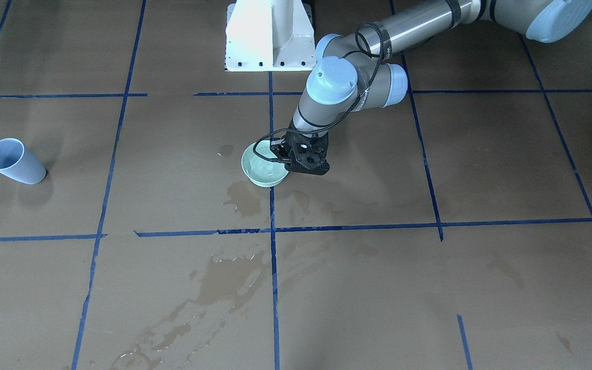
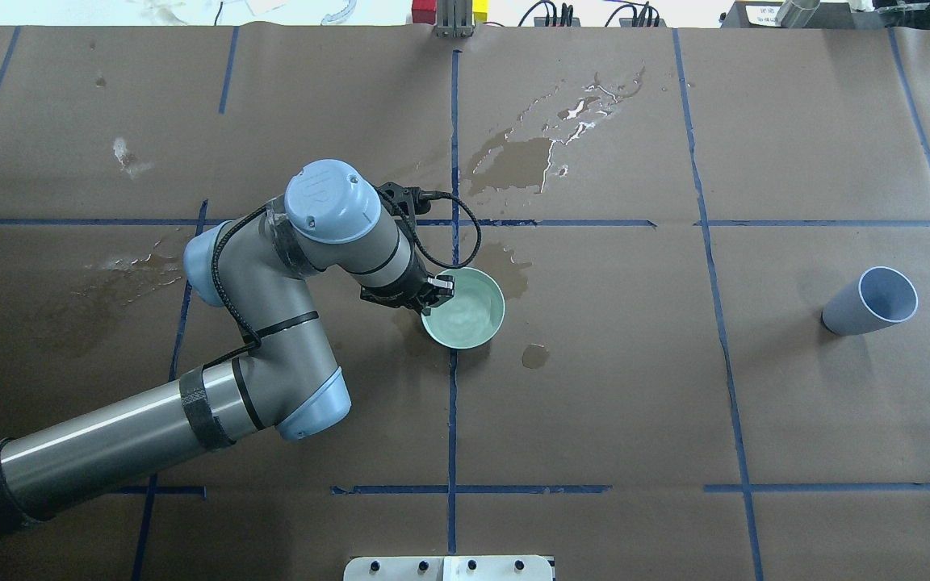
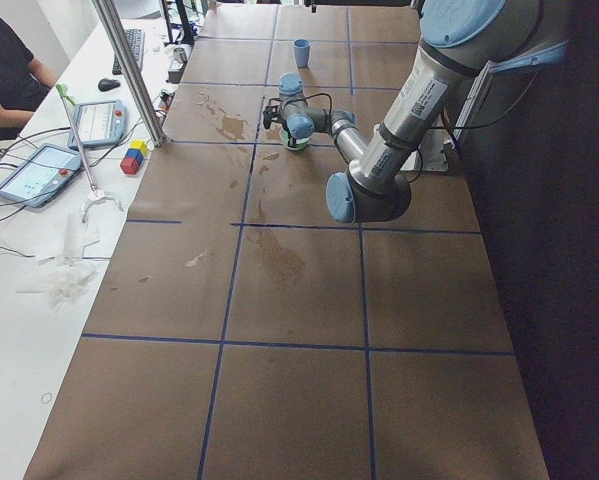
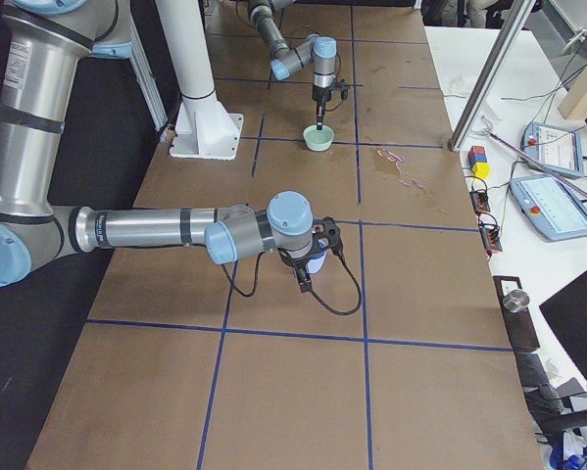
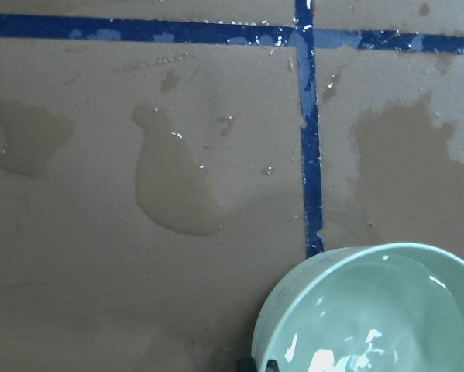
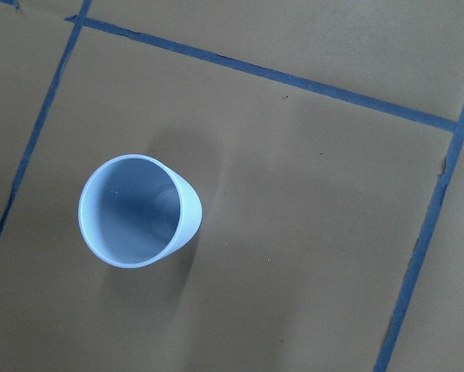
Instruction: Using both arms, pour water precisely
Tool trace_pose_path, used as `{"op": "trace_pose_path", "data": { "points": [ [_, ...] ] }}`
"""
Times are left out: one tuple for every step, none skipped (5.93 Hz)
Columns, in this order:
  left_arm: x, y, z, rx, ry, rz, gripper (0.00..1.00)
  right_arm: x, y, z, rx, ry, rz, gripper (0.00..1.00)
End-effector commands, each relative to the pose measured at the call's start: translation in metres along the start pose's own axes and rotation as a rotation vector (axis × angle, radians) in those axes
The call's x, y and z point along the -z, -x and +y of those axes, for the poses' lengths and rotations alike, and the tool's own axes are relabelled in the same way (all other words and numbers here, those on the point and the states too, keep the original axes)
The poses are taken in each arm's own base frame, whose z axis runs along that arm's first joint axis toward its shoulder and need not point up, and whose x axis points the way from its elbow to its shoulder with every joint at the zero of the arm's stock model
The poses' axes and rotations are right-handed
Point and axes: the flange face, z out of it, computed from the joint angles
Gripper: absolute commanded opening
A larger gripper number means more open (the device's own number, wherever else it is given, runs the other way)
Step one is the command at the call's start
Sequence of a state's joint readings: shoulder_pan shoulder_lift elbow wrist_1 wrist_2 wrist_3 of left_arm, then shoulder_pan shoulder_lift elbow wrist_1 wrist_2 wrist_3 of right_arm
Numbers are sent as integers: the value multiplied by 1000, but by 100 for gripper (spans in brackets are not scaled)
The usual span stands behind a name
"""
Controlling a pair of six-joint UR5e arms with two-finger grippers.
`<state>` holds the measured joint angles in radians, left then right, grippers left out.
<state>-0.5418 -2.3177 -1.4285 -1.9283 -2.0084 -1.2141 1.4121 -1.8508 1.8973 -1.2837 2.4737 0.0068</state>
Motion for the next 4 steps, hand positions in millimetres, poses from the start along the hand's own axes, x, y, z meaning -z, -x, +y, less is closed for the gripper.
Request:
{"op": "trace_pose_path", "data": {
  "points": [
    [-1,5,-2,1,-3,-6,11,0,1,-3,50,-42,4,100],
    [-1,10,-2,4,-2,-10,14,-3,5,-4,67,-40,-3,100],
    [-1,10,-2,6,-2,-10,34,-9,13,-7,82,-38,-11,100],
    [-2,17,-1,10,-3,-16,82,-7,16,-9,28,-57,-16,100]
  ]
}}
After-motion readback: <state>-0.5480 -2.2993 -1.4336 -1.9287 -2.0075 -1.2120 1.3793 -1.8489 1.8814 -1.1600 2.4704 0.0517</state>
